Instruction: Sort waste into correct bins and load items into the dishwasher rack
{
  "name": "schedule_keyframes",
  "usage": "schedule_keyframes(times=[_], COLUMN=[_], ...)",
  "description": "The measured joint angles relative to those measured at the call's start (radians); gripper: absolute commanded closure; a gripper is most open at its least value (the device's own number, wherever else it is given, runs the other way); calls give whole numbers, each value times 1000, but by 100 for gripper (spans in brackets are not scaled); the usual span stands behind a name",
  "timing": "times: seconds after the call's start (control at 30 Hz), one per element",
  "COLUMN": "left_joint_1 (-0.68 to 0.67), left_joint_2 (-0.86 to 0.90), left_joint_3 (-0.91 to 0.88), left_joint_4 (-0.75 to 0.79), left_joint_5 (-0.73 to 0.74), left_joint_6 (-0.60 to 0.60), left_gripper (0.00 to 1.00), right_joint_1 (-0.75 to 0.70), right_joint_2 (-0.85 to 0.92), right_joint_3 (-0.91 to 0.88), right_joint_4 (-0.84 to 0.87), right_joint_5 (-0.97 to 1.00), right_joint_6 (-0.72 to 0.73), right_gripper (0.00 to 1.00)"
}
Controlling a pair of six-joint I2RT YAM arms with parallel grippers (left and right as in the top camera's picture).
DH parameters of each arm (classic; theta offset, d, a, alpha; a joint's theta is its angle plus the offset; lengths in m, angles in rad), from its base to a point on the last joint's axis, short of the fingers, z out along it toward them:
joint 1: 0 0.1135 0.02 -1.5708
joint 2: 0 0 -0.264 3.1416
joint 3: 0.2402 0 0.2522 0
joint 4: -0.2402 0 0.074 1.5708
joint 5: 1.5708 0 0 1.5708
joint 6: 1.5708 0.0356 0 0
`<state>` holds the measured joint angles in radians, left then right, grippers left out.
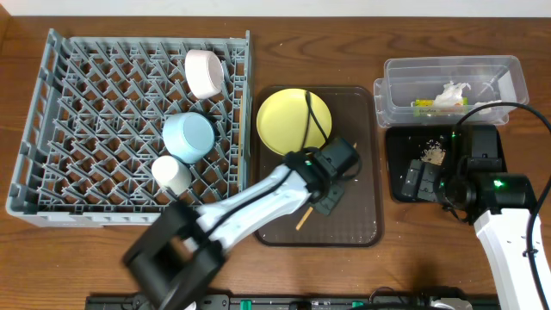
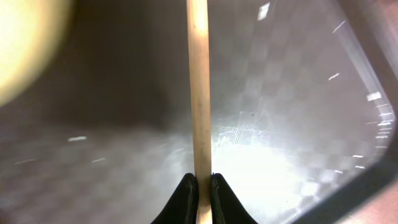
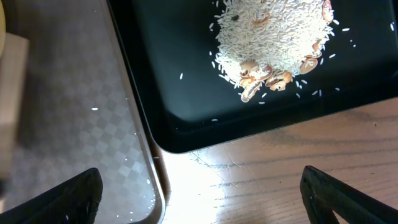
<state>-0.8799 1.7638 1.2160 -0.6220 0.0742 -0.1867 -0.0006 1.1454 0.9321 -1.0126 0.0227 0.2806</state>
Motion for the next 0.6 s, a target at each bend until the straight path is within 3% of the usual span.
schedule_keyframes(times=[0.2, 0.6], left_joint_1=[91, 447], left_joint_2=[-179, -217], left_joint_3=[0, 0], left_joint_4=[-28, -19], left_joint_5=[-144, -228], left_joint_6=[0, 4], left_gripper=[89, 89], right_joint_1=[0, 0], right_joint_2=[0, 0], right_joint_3=[0, 0], right_joint_4=[0, 0], right_joint_5=[0, 0], right_joint_6=[0, 0], right_gripper=[1, 1])
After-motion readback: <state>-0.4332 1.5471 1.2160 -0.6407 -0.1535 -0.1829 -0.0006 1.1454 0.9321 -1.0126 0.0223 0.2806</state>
